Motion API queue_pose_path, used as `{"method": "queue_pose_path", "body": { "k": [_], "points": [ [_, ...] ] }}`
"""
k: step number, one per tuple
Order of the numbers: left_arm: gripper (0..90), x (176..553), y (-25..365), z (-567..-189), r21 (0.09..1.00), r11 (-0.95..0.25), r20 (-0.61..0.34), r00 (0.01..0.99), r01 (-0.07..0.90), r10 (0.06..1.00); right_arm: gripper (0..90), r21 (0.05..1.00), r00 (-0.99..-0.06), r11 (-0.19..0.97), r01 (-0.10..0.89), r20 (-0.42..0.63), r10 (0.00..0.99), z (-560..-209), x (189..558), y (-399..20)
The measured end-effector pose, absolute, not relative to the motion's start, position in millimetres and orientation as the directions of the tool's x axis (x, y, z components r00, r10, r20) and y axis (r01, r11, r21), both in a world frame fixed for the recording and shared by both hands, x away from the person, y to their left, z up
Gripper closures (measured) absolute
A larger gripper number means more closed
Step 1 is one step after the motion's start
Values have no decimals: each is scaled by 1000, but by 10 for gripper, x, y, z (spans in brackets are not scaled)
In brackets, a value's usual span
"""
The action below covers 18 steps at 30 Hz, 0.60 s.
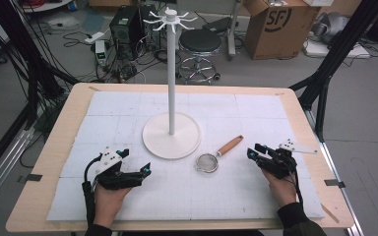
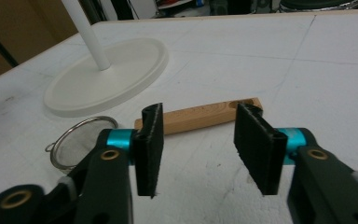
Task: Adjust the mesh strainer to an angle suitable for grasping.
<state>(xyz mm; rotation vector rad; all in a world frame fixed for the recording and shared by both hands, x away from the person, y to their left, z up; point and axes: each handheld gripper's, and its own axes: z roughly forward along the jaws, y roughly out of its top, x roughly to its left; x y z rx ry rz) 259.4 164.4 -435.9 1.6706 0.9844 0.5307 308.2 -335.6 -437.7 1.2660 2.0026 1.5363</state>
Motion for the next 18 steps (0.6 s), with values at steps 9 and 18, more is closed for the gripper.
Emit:
{"method": "queue_pose_path", "body": {
  "k": [9,18],
  "points": [
    [76,2600,1634,-4367,933,-86,-138,568,349,811,760,873,-554,65,484,248,795,-4392,3239,-3315],
    [76,2589,1630,-4366,933,-97,-129,571,347,811,896,843,-531,60,534,279,800,-4456,3504,-3325]
  ]
}}
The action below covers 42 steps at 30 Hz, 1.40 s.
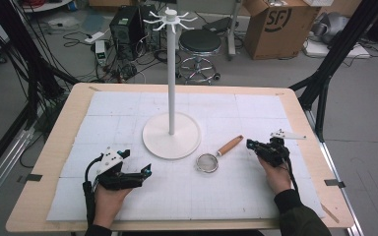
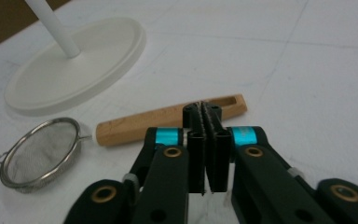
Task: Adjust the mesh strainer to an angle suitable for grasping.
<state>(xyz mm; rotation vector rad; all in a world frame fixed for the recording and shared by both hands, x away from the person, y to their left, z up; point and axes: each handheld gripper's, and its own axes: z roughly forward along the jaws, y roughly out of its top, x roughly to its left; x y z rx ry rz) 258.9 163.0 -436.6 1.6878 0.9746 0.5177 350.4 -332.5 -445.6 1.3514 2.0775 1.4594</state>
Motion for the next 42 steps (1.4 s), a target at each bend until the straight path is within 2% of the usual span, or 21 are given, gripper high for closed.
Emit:
{"method": "queue_pose_path", "body": {
  "k": [12,17,22,34,42],
  "points": [
    [76,2586,1633,-4365,933,-92,-133,572,347,810,897,794,-455,23,608,324,829,-4377,3913,-3350],
    [76,2584,1637,-4367,933,-93,-134,573,349,809,897,760,-406,-13,649,361,840,-4428,4102,-3380],
    [76,2580,1648,-4371,932,-90,-137,572,351,808,897,720,-372,-2,693,360,856,-4546,4204,-3357],
    [75,2571,1653,-4372,928,-83,-153,572,364,805,897,699,-397,32,715,367,841,-4579,4198,-3262],
    [76,2569,1655,-4373,927,-81,-153,568,365,808,897,698,-467,118,707,335,818,-4576,4133,-3058]
  ]
}}
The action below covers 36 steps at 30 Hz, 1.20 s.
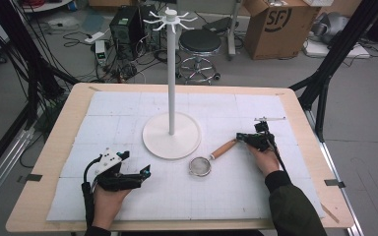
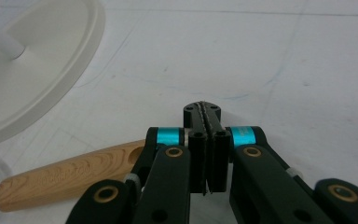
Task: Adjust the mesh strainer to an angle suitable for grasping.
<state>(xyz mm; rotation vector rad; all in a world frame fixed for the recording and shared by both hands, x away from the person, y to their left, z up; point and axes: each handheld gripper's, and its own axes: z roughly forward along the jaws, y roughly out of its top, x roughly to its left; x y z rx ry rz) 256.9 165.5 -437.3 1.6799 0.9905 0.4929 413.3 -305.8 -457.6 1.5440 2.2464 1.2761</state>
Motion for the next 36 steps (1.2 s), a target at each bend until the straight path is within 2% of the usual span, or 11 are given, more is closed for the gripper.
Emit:
{"method": "queue_pose_path", "body": {
  "k": [15,36],
  "points": [
    [76,2553,1679,-4368,928,-75,-154,558,365,815,897,688,-530,191,700,322,784,-4569,3995,-2694],
    [76,2542,1705,-4374,924,-67,-163,543,378,824,897,689,-595,210,694,383,707,-4578,3713,-2242]
  ]
}}
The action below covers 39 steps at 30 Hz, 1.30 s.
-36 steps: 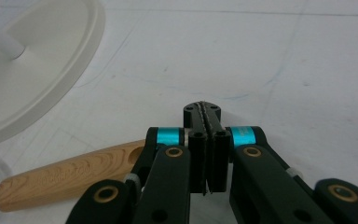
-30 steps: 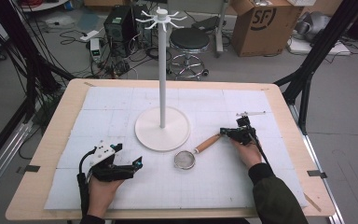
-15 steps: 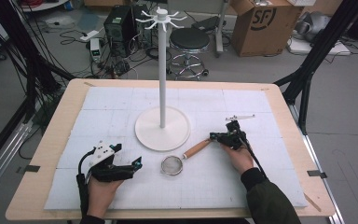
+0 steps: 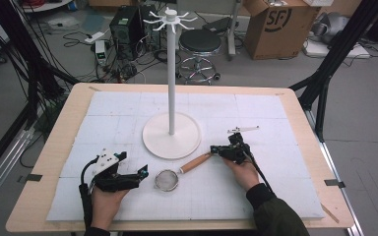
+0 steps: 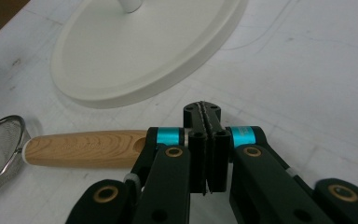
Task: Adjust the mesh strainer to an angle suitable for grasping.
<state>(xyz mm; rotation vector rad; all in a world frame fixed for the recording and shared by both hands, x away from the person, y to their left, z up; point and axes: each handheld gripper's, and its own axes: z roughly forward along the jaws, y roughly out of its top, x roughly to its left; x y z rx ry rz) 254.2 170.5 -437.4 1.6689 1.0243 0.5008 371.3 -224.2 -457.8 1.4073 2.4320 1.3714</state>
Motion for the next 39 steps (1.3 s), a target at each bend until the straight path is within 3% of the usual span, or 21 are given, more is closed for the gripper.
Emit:
{"method": "queue_pose_path", "body": {
  "k": [39],
  "points": [
    [79,2562,1781,-4387,919,-100,-121,517,380,847,896,698,-690,286,657,403,602,-4585,3440,-1434]
  ]
}}
